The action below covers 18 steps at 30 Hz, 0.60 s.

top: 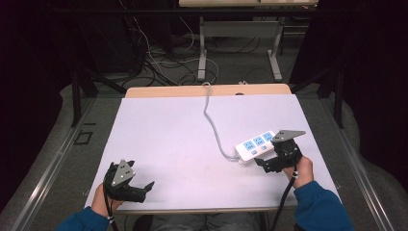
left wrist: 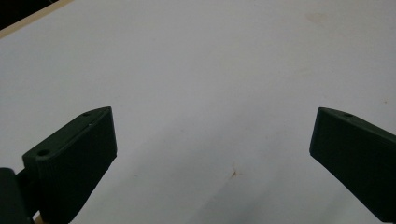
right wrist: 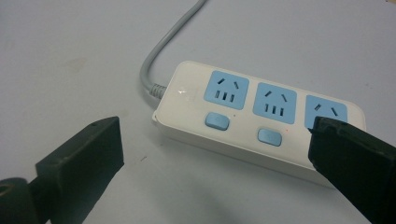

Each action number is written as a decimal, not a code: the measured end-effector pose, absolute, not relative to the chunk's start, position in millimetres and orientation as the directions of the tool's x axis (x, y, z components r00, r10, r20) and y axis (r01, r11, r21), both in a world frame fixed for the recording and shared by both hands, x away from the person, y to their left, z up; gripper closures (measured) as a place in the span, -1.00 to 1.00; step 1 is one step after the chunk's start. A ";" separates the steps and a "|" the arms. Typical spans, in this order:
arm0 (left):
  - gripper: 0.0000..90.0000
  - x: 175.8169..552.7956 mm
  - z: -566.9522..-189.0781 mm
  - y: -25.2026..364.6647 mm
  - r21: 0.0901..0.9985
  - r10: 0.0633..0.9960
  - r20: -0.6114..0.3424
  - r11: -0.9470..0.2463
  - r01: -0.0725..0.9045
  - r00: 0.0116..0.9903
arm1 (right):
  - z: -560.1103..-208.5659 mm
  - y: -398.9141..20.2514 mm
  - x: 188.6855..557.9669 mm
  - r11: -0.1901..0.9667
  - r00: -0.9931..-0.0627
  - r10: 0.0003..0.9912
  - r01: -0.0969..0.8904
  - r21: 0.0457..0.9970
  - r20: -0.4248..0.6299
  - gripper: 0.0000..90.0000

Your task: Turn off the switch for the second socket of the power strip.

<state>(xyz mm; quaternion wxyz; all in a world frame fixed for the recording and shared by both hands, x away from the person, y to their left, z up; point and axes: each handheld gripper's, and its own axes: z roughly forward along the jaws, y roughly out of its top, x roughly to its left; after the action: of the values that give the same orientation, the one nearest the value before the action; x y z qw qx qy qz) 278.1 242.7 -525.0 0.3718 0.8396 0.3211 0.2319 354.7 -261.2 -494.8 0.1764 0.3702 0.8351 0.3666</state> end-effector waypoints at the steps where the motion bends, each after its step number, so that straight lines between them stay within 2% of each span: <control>1: -0.99 278.1 -525.0 242.8 0.774 0.712 0.150 -0.517 0.367 0.686 | -494.8 -261.2 354.7 0.457 -0.664 0.748 0.489 0.743 -0.023 -0.94; 18: -0.99 278.7 -525.2 242.7 0.770 0.708 0.152 -0.522 0.367 0.690 | -495.8 -266.5 378.5 0.441 -0.649 0.761 0.519 0.732 0.002 -0.96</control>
<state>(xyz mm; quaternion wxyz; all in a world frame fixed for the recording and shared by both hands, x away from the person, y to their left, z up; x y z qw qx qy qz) 278.7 242.7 -525.2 0.3700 0.8414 0.3195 0.2305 378.5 -266.5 -495.8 0.1662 0.3845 0.8324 0.3628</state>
